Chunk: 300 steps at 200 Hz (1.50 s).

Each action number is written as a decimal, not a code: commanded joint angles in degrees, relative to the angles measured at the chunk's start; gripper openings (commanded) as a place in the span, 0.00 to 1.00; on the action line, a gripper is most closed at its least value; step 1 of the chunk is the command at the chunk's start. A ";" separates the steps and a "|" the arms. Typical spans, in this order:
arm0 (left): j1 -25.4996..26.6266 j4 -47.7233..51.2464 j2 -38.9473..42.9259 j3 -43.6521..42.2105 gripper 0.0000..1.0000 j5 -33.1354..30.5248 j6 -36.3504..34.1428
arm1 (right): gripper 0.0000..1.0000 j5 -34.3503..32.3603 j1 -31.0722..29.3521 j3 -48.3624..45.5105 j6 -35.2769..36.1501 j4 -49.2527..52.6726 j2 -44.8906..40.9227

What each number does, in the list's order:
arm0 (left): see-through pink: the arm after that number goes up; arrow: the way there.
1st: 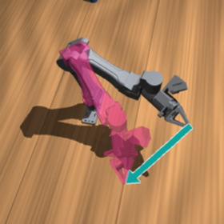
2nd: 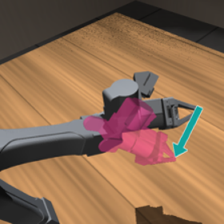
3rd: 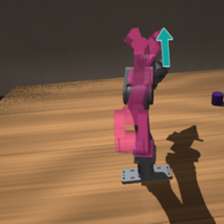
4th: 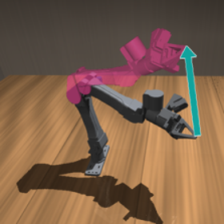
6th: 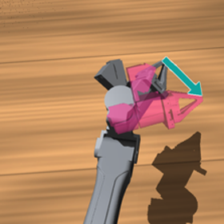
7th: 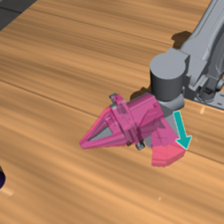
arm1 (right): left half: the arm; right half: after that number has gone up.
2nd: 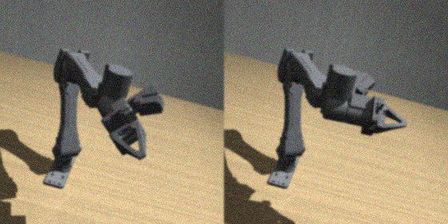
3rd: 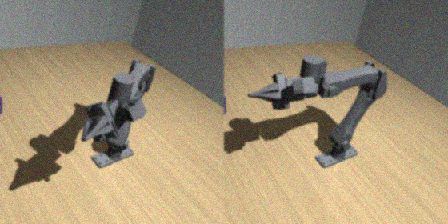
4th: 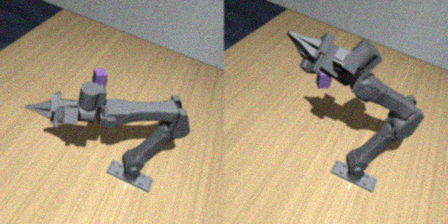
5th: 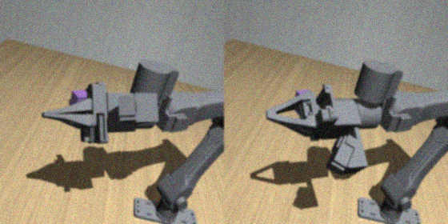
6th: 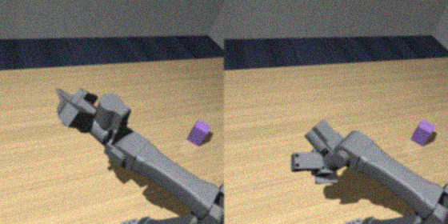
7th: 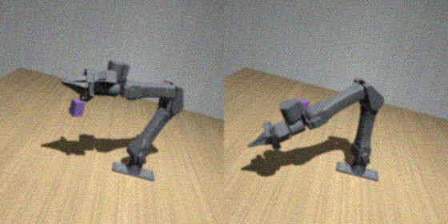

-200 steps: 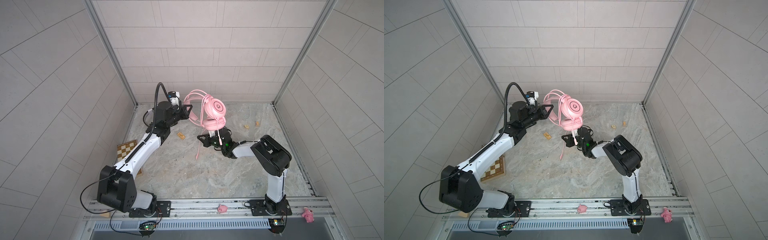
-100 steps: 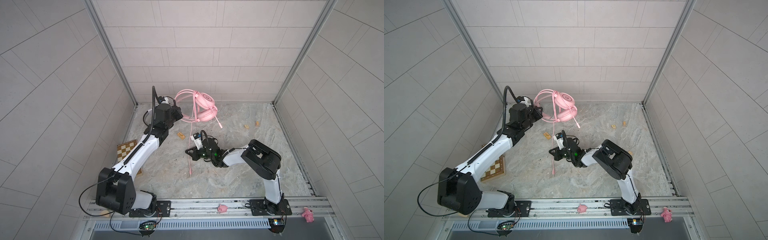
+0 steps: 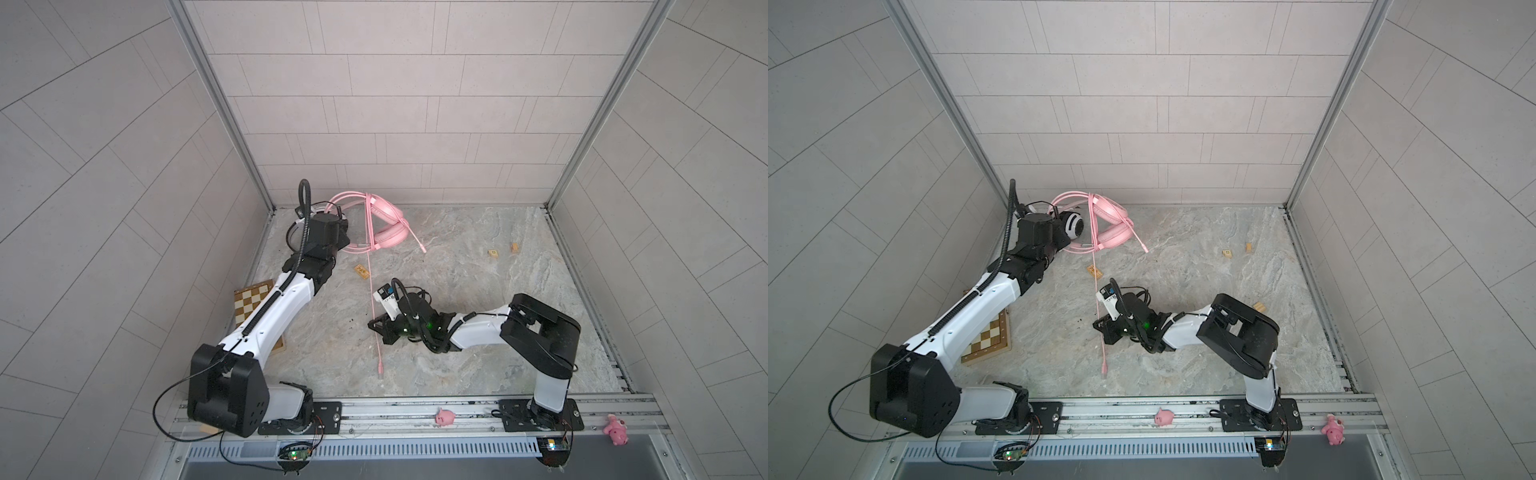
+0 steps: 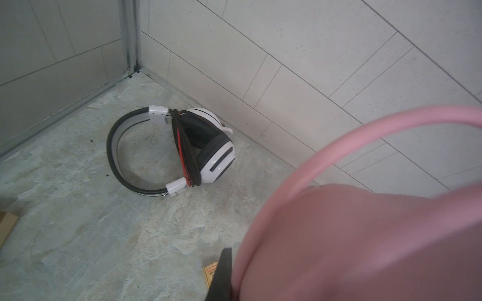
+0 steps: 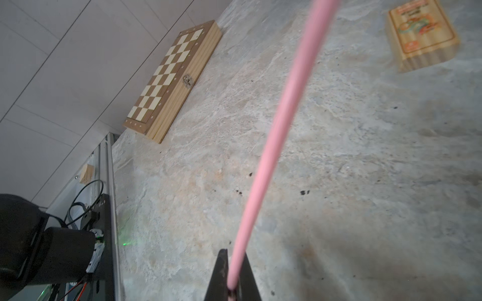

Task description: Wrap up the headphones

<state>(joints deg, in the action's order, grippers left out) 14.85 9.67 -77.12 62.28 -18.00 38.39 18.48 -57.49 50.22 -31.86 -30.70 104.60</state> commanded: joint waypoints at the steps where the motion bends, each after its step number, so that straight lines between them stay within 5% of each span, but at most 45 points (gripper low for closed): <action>1: -0.49 -4.38 0.65 3.44 0.00 -8.24 -0.65 | 0.03 -2.66 -2.94 1.90 5.13 12.36 -5.04; 77: 0.52 -3.93 -3.86 4.76 0.00 -11.91 -9.72 | 0.03 -12.86 -2.05 9.37 21.02 35.89 -22.52; 118: 1.87 -3.35 -5.32 5.92 0.00 -11.97 -14.47 | 0.03 -28.00 -0.48 13.82 31.89 47.88 -26.73; 200: 10.46 -4.72 -7.15 7.80 0.00 -14.74 -31.01 | 0.03 -30.80 9.47 20.72 37.11 53.29 -31.59; 243: 16.36 -4.53 -9.36 9.12 0.00 -17.52 -40.97 | 0.03 -37.50 10.99 27.11 42.59 55.36 -29.34; 300: 19.16 -2.49 -7.66 8.30 0.00 -3.91 -46.39 | 0.03 -44.36 16.27 30.33 48.83 56.13 -25.17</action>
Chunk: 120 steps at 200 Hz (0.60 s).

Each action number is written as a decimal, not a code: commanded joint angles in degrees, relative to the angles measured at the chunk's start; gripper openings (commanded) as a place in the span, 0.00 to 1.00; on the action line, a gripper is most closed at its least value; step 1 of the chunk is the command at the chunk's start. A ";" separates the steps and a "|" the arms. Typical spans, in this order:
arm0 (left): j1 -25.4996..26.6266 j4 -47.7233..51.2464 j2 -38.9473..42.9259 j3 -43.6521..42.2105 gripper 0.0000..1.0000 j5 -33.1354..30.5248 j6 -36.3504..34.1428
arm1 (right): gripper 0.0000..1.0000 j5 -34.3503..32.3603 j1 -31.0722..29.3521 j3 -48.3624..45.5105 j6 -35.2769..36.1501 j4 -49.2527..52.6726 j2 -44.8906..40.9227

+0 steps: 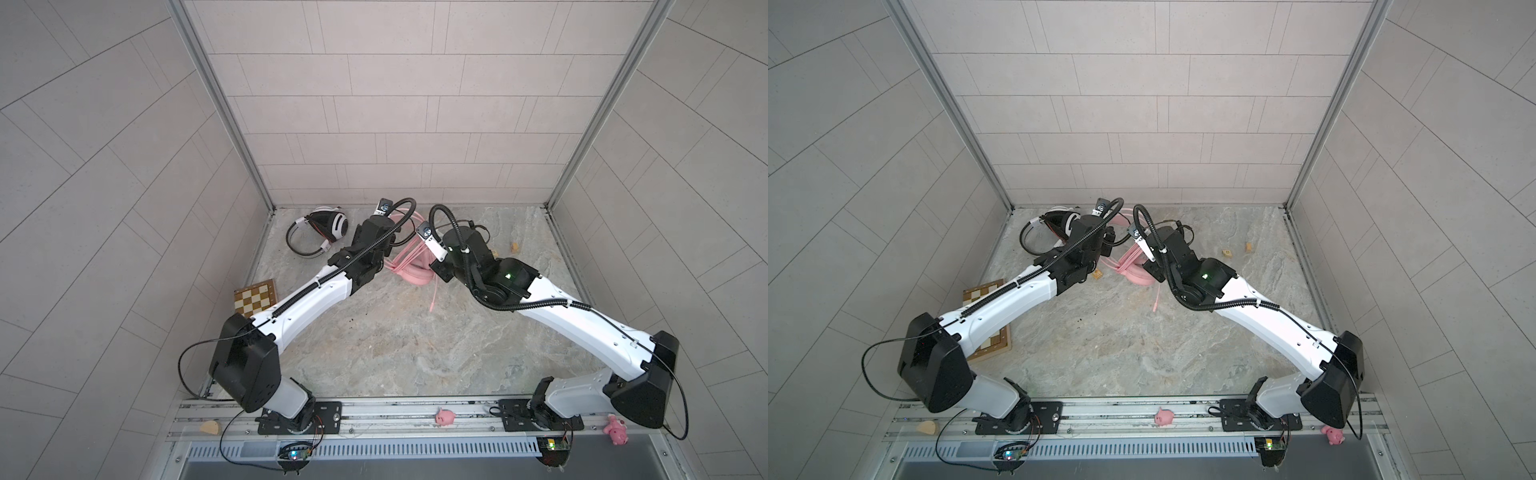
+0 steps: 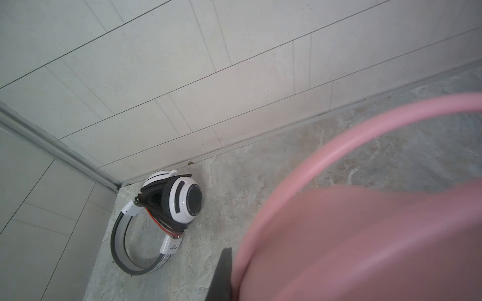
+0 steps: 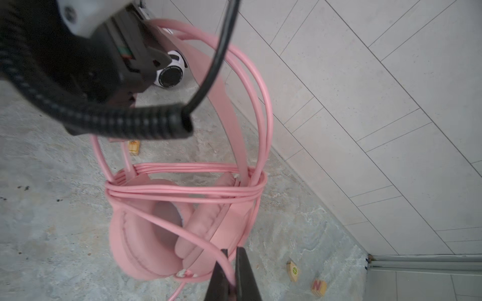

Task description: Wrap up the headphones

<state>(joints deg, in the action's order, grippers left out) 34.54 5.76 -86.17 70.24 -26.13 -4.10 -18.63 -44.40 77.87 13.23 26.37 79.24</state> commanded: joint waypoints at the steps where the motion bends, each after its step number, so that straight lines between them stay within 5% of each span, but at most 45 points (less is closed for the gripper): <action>1: -0.53 1.48 1.46 0.39 0.00 4.50 -3.90 | 0.03 -7.27 3.31 2.70 3.78 -0.91 0.20; 44: -0.53 10.87 1.53 3.43 0.00 24.60 -9.87 | 0.03 -1.76 8.64 3.35 3.94 -0.96 0.20; 120: -3.14 14.71 -0.57 7.16 0.00 41.77 -4.65 | 0.11 9.06 15.42 0.31 -0.06 -1.66 -0.73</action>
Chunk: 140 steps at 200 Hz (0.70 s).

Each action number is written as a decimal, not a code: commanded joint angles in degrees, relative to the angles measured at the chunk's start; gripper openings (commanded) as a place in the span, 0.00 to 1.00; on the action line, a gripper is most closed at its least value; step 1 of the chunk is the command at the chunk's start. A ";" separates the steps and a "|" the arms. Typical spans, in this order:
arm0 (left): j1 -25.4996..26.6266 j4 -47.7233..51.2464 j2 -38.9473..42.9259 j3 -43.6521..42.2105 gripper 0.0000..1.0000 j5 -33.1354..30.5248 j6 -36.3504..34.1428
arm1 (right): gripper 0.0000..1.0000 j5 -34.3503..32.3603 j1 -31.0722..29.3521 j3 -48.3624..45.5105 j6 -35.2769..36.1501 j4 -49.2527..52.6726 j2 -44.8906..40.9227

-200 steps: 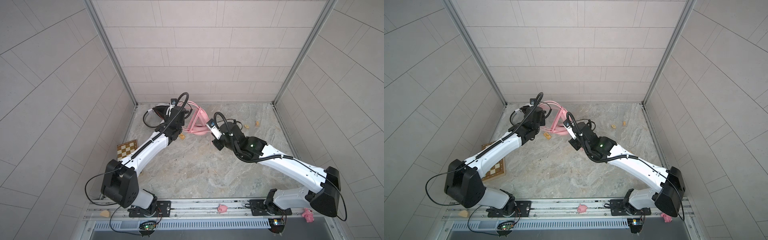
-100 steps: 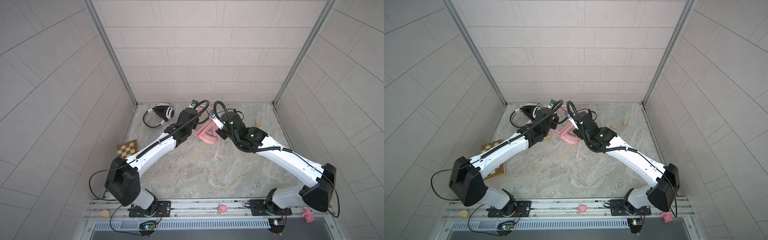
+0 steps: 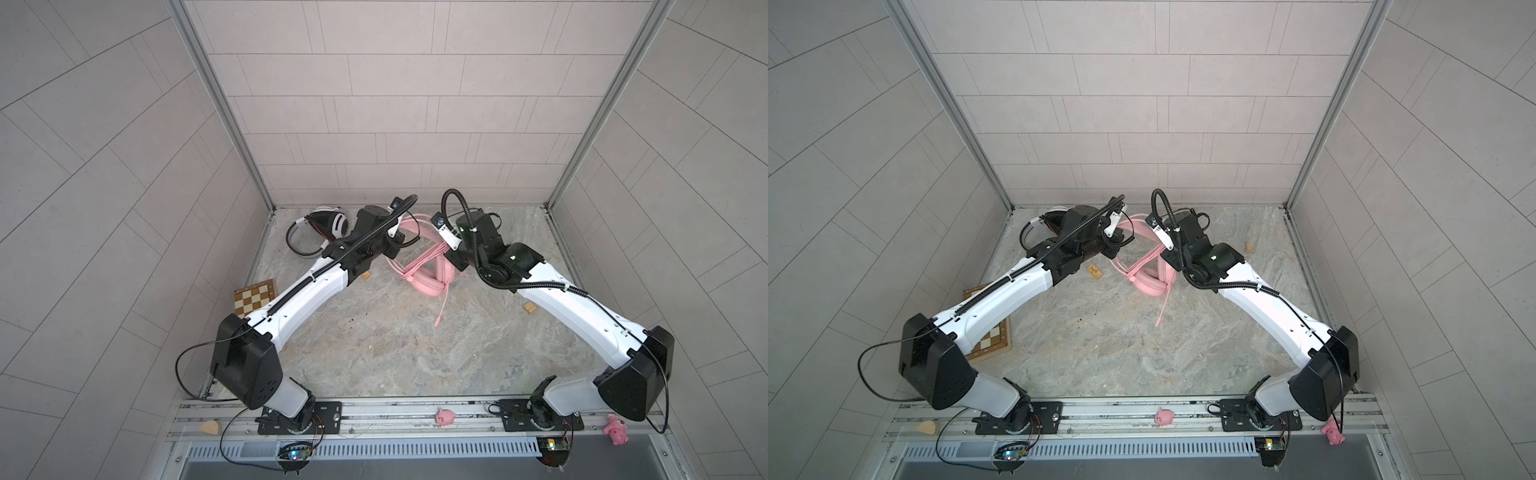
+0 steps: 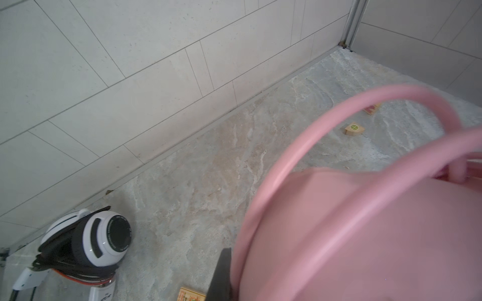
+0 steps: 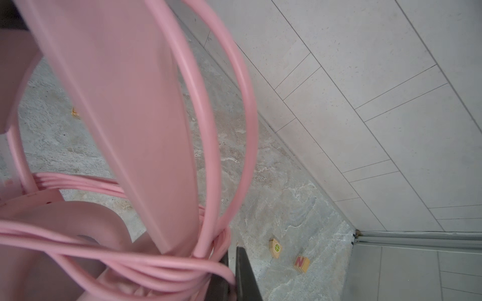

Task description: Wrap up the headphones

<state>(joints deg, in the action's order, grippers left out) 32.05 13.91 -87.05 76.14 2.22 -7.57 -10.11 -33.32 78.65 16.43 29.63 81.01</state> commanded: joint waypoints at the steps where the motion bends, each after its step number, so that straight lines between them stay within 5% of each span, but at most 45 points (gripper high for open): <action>1: -0.75 6.56 0.30 1.32 0.00 13.69 -1.15 | 0.11 0.71 4.42 -0.58 -3.38 -5.01 -2.60; 65: -4.14 3.39 -0.28 1.30 0.00 23.57 4.73 | 0.13 13.99 7.57 -7.91 -11.16 -12.55 -4.36; 140: -4.81 5.27 -1.89 2.89 0.00 24.56 5.93 | 0.14 21.54 12.14 -11.36 -16.20 -14.95 -7.19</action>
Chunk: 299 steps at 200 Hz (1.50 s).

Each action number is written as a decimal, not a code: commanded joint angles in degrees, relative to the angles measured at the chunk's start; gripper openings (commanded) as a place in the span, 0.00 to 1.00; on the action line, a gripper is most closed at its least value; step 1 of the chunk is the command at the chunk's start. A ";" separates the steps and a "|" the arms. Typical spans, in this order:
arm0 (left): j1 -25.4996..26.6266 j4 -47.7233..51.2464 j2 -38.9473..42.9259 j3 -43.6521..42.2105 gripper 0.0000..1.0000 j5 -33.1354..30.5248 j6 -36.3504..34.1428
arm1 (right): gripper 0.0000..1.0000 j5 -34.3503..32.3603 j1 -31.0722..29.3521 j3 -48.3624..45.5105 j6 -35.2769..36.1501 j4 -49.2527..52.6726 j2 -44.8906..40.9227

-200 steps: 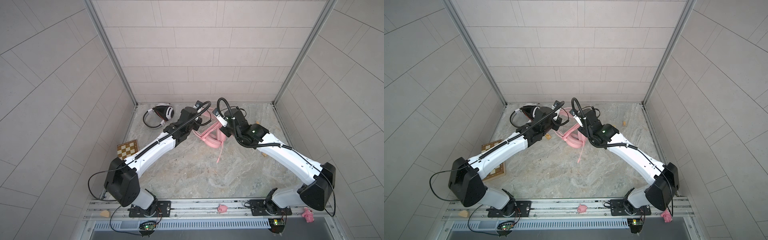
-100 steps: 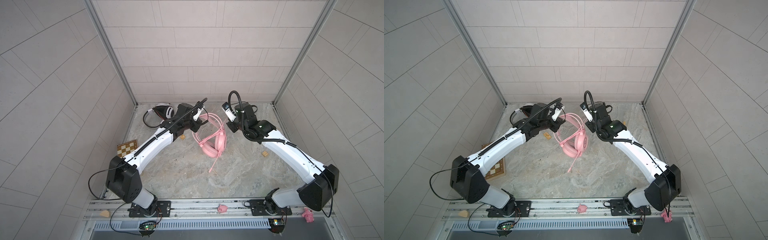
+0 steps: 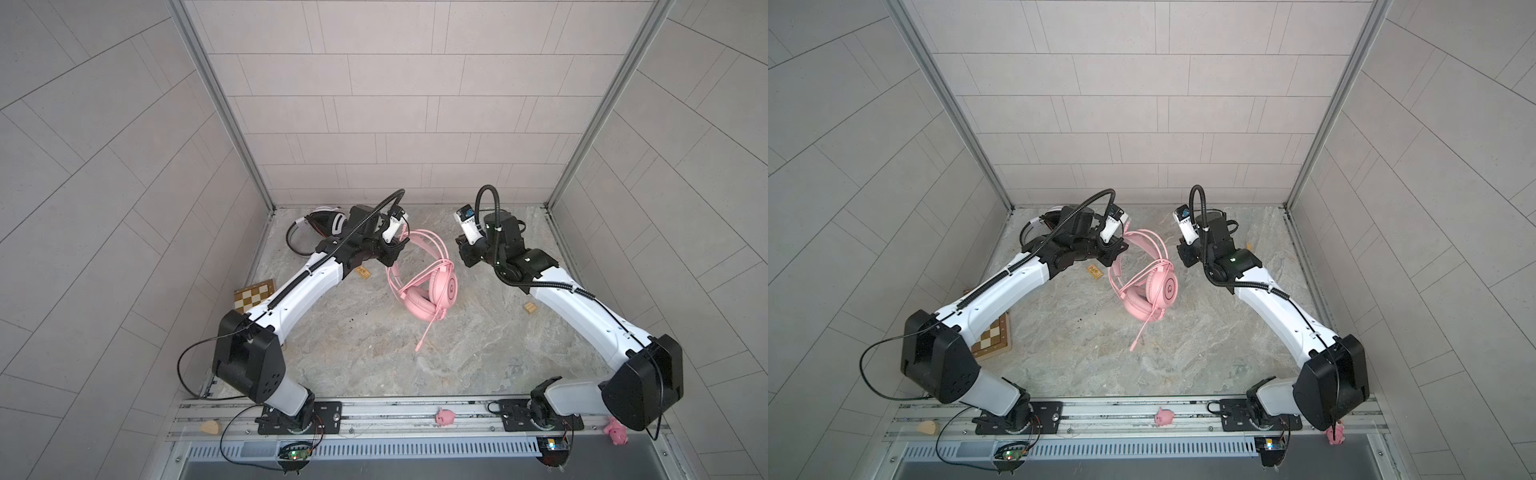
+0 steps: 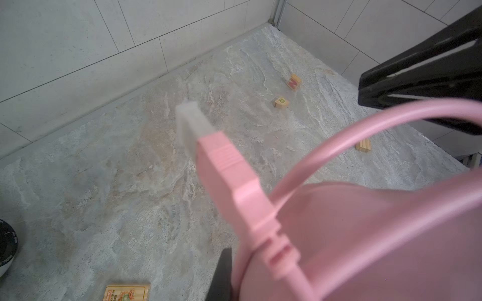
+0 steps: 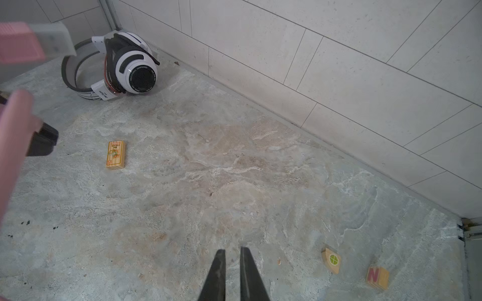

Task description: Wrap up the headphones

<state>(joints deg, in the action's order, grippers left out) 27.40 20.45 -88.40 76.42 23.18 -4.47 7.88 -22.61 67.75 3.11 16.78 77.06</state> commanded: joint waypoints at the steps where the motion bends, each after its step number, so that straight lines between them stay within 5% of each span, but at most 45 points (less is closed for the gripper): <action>1: -0.15 -1.27 -0.59 2.60 0.00 3.62 2.86 | 0.14 3.68 1.47 -0.48 -3.00 -2.10 -3.28; 45: -0.15 -0.32 -2.28 3.81 0.00 7.80 3.03 | 0.24 7.77 5.30 -1.24 -9.22 -3.82 -4.15; 91: 0.32 2.70 -4.20 5.68 0.00 12.38 0.42 | 0.38 31.01 9.20 5.41 -20.18 -7.67 4.15; 148: 1.22 12.78 -8.10 10.76 0.00 15.63 -6.20 | 0.42 44.41 8.81 3.23 -31.28 -18.98 10.67; 201: 2.66 19.56 -10.87 13.79 0.00 15.12 -11.68 | 0.43 49.05 7.80 0.12 -39.49 -29.74 12.30; 299: 4.33 17.13 -7.05 10.11 0.00 5.61 -16.51 | 0.51 49.69 5.40 -3.50 -39.06 -24.98 13.89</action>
<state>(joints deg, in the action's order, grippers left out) 30.74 38.61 -98.80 86.96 28.18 -20.16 56.64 -16.47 64.07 -35.70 -8.54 90.80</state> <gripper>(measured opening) 0.070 0.502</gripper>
